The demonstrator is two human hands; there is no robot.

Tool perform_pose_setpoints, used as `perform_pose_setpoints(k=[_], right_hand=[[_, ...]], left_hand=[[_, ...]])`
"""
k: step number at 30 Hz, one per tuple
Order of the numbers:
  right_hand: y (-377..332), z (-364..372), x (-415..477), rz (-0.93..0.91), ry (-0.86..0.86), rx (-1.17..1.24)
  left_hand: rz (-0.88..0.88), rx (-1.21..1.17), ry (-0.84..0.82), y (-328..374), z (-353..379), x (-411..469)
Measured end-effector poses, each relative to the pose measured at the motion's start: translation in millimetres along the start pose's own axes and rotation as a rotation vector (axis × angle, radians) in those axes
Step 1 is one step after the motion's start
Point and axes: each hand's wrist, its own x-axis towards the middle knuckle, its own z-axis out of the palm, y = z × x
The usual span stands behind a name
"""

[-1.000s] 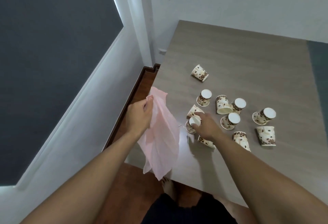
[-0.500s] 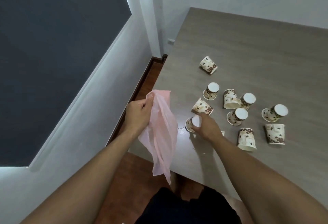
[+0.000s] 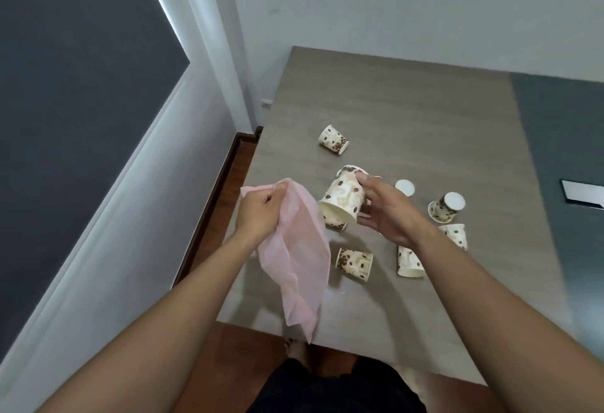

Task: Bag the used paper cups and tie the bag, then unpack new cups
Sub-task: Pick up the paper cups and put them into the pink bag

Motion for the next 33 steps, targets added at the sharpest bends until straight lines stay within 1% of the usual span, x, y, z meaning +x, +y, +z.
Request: perform_pose_setpoints(k=[3, 6, 7, 9, 11, 15, 18, 20, 22, 26, 28, 29, 30, 33], right_hand=[[-3, 3, -19, 0.057, -0.154, 0.006], [13, 3, -20, 0.207, -0.264, -0.112], [19, 4, -18, 0.251, -0.274, -0.144], [31, 9, -15, 0.297, -0.231, -0.204], [41, 16, -11, 0.303, -0.136, -0.249], [59, 23, 8, 0.239, 0.098, -0.295], [68, 26, 23, 0.189, 0.193, -0.295], [72, 26, 29, 0.161, 0.221, -0.284], [75, 24, 35, 0.16, 0.226, -0.208], [67, 19, 37, 0.17, 0.177, -0.118], [58, 14, 32, 0.161, 0.156, -0.135], [53, 10, 30, 0.161, 0.153, -0.172], [50, 5, 27, 0.159, 0.156, -0.215], [45, -13, 25, 0.127, 0.201, -0.342]], left_hand=[[-0.004, 0.011, -0.073, 18, 10, 5], [-0.039, -0.006, -0.14, 31, 17, 7], [-0.04, -0.012, -0.165, 35, 19, 8], [-0.036, -0.01, -0.226, 42, 20, 6], [-0.032, 0.011, -0.31, 46, 21, 2], [0.019, 0.093, -0.458, 46, 24, -6], [0.054, 0.127, -0.505, 44, 24, -6], [0.037, 0.129, -0.513, 43, 21, -3], [-0.004, 0.105, -0.504, 42, 19, -1], [-0.076, 0.074, -0.407, 37, 17, 6], [-0.088, 0.078, -0.355, 31, 15, 10], [-0.087, 0.097, -0.354, 27, 14, 13], [-0.087, 0.139, -0.383, 23, 12, 14], [-0.065, 0.316, -0.573, 11, 4, 17]])
